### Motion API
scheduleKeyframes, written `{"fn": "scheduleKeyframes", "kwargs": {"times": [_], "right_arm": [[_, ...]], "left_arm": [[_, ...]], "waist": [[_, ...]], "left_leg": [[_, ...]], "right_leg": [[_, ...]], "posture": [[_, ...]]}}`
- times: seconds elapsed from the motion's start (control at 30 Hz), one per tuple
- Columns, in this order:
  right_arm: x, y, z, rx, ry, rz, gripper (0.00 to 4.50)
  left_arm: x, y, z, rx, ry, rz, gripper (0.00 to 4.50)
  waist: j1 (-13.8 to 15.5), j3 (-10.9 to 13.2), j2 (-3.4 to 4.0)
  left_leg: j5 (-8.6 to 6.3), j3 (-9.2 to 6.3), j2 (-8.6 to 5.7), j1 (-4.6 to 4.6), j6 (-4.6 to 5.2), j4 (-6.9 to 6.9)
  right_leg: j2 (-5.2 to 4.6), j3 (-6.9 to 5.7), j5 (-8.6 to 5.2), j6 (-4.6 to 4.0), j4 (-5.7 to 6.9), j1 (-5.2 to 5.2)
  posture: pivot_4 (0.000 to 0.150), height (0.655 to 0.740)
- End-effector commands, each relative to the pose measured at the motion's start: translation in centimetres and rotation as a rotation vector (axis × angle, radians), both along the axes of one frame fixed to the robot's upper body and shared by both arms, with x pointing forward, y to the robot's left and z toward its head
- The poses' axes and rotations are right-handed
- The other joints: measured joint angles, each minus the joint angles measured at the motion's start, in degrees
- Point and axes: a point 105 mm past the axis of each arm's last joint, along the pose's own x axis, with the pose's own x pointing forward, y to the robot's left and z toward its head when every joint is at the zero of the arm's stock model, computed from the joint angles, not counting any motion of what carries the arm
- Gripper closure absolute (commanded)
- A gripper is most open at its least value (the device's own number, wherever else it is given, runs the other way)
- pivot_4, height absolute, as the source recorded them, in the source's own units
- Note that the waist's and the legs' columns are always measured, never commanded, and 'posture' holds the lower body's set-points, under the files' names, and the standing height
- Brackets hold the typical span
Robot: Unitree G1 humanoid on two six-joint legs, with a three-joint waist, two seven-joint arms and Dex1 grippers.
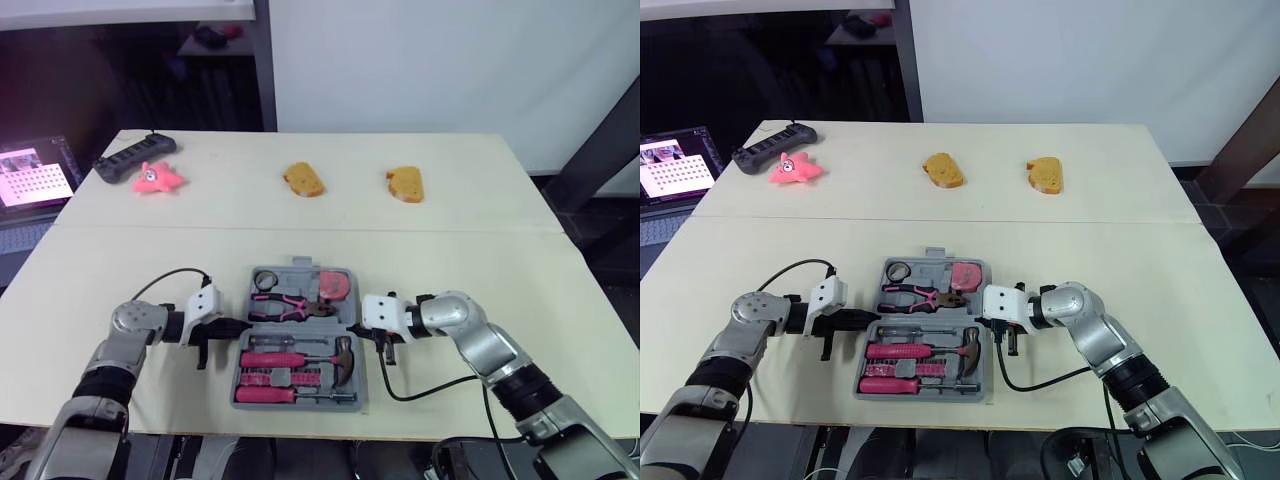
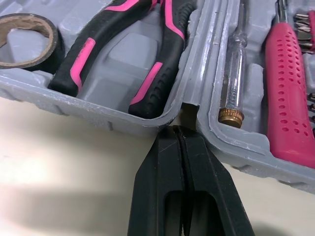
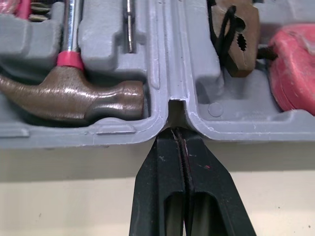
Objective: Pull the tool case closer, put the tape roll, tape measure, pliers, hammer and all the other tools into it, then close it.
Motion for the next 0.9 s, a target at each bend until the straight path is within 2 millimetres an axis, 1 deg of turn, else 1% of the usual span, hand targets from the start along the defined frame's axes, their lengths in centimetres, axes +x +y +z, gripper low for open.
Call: {"fn": "scheduleKeyframes", "kwargs": {"times": [0.03,0.23,0.4,0.47,0.57,0.67,0.8,0.83,0.9], "right_arm": [[-1.1,1.6,0.6,0.036,-0.014,0.053,4.50],[-2.1,1.5,0.6,0.034,0.009,0.043,4.50],[-3.6,1.4,0.4,0.031,0.041,0.045,4.50],[-3.9,1.2,0.3,0.026,0.049,0.036,4.50],[-4.0,0.7,-0.1,0.015,0.057,0.017,4.50],[-4.3,0.7,-0.1,0.017,0.067,0.016,4.50],[-4.2,0.7,-0.2,0.017,0.066,0.006,4.50],[-4.0,0.6,-0.2,0.018,0.064,-0.001,4.50],[-3.5,0.1,-0.2,0.011,0.054,-0.023,4.50]], "left_arm": [[-0.7,-1.7,0.0,-0.024,-0.004,-0.061,4.49],[-1.4,-1.8,-0.3,-0.021,0.016,-0.074,4.49],[-2.6,-2.4,-0.8,-0.020,0.045,-0.112,4.49],[-2.8,-2.4,-0.8,-0.018,0.048,-0.110,4.49],[-3.0,-2.4,-0.9,-0.022,0.053,-0.104,4.49],[-2.9,-2.2,-0.9,-0.015,0.049,-0.092,4.49],[-2.9,-1.9,-0.9,-0.011,0.051,-0.089,4.49],[-2.8,-1.7,-0.8,-0.007,0.049,-0.082,4.49],[-2.3,-0.7,-0.5,0.009,0.038,-0.043,4.49]], "waist": [[0.00,0.00,0.00],[0.06,0.00,0.00],[0.07,0.00,0.00],[0.09,-0.01,0.00],[0.08,-0.01,0.00],[0.09,-0.01,0.00],[0.08,-0.01,-0.01],[0.08,-0.02,-0.01],[0.08,-0.02,-0.01]], "left_leg": [[0.00,0.00,0.00,0.00,0.00,0.00],[0.00,0.00,0.00,0.00,0.00,0.00],[0.00,0.00,0.00,0.00,0.00,-0.01],[0.00,0.00,0.00,0.00,0.00,-0.01],[0.00,0.00,0.00,0.02,0.00,0.00],[0.00,0.00,0.00,0.04,0.00,0.00],[0.00,0.00,0.00,0.04,0.00,0.00],[0.00,0.00,0.00,0.04,0.00,0.00],[0.00,0.00,0.00,0.04,0.00,0.00]], "right_leg": [[0.00,0.00,0.00,0.00,0.00,0.00],[0.00,0.00,-0.01,0.00,-0.01,0.02],[-0.01,0.00,-0.01,0.00,-0.03,0.02],[-0.01,0.00,-0.02,0.01,-0.03,0.02],[0.00,0.00,-0.02,0.01,-0.03,0.05],[0.00,0.00,-0.02,0.01,-0.04,0.06],[0.00,0.00,-0.02,0.01,-0.04,0.06],[0.00,0.00,-0.02,0.01,-0.04,0.07],[0.00,0.00,-0.02,0.01,-0.04,0.07]], "posture": [[0.150,0.7400],[0.150,0.7400],[0.150,0.7400],[0.150,0.7400],[0.150,0.7400],[0.150,0.7400],[0.150,0.7400],[0.150,0.7400],[0.150,0.7400]]}}
